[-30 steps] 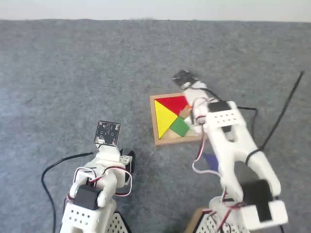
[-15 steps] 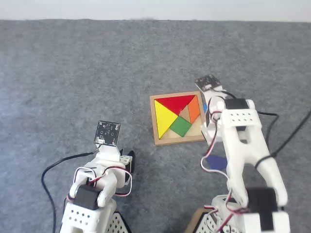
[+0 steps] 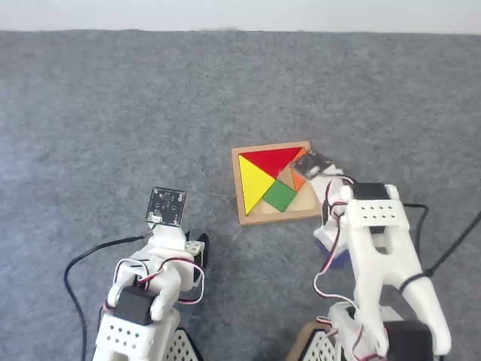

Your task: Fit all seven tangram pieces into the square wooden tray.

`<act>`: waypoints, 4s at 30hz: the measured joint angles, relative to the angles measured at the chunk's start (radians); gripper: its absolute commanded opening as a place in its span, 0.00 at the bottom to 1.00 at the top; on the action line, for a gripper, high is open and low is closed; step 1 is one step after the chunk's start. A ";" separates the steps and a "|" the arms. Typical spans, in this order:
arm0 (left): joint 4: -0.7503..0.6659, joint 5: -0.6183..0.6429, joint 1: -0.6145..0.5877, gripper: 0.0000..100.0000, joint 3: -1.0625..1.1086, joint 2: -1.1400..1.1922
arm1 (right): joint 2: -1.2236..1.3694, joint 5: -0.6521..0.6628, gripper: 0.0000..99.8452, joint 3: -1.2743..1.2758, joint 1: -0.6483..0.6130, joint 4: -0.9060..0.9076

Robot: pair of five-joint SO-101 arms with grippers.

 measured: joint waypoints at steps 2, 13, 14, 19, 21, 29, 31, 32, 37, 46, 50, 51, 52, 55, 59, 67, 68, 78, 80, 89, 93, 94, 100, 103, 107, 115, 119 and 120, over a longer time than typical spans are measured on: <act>0.000 0.000 0.000 0.11 0.000 0.000 | 0.009 -0.051 0.26 -0.055 0.023 -0.011; 0.000 0.000 0.000 0.11 0.000 0.000 | 0.549 -0.198 0.26 -0.701 0.035 0.052; 0.000 0.000 0.000 0.11 0.000 0.000 | 0.612 -0.195 0.26 -0.738 0.035 0.080; 0.000 0.000 0.000 0.11 0.000 0.000 | 0.643 -0.129 0.26 -0.677 0.037 0.107; 0.000 0.000 0.000 0.11 0.000 0.000 | 0.560 -0.118 0.26 -0.552 0.035 0.078; 0.000 0.000 0.000 0.11 0.000 0.000 | 0.028 -0.295 0.26 -0.084 0.031 0.064; 0.000 0.000 0.000 0.11 0.000 0.000 | -0.006 -0.325 0.26 -0.069 0.026 0.087; 0.000 0.000 0.000 0.11 0.000 0.000 | -0.006 -0.325 0.26 -0.061 0.025 0.091; 0.000 0.000 0.000 0.11 0.000 0.000 | 0.043 -0.158 0.26 -0.041 -0.018 0.098; 0.000 0.000 0.000 0.11 0.000 0.000 | 0.238 -0.023 0.26 -0.031 -0.201 0.014; 0.000 0.000 0.000 0.11 0.000 0.000 | 0.341 0.003 0.22 -0.069 -0.170 0.012; 0.000 0.000 0.000 0.11 0.000 0.000 | 0.371 0.005 0.20 -0.101 -0.149 0.014; 0.000 0.000 0.000 0.11 0.000 0.000 | 0.394 0.006 0.16 -0.118 -0.126 0.014; 0.000 0.000 0.000 0.11 0.000 0.000 | 0.443 0.011 0.07 -0.169 -0.057 0.006; 0.000 0.000 0.000 0.11 0.000 0.000 | 0.470 0.011 0.05 -0.199 0.009 -0.031; 0.000 0.000 0.000 0.11 0.000 0.000 | 0.519 0.014 0.05 -0.302 0.121 -0.046; 0.000 0.000 0.000 0.11 0.000 0.000 | 0.522 0.014 0.05 -0.334 0.153 -0.046; 0.000 0.000 0.000 0.11 0.000 0.000 | 0.474 0.012 0.05 -0.505 0.351 0.063; 0.000 0.000 0.000 0.11 0.000 0.000 | 0.384 0.025 0.05 -0.485 0.350 0.107; 0.000 0.000 0.000 0.11 0.000 0.000 | -0.044 0.104 0.33 0.011 0.060 0.201; 0.000 0.000 0.000 0.11 0.000 0.000 | -0.055 0.094 0.39 0.087 0.029 0.196; 0.000 0.000 0.000 0.11 0.000 0.000 | -0.054 0.094 0.39 0.087 0.029 0.193; 0.000 0.000 0.000 0.11 0.000 0.000 | 0.061 0.094 0.39 0.089 0.034 0.127; 0.000 0.000 0.000 0.11 0.000 0.000 | 0.155 0.094 0.39 0.089 0.031 0.071; 0.000 0.000 0.000 0.11 0.000 0.000 | 0.269 0.072 0.39 0.055 0.031 0.025; 0.000 0.000 0.000 0.11 0.000 0.000 | 0.531 0.011 0.19 -0.221 0.209 0.025; 0.000 0.000 0.000 0.11 0.000 0.000 | 0.643 0.026 0.17 -0.370 0.318 0.026; 0.000 0.000 0.000 0.11 0.000 0.000 | 0.663 0.034 0.17 -0.396 0.339 0.026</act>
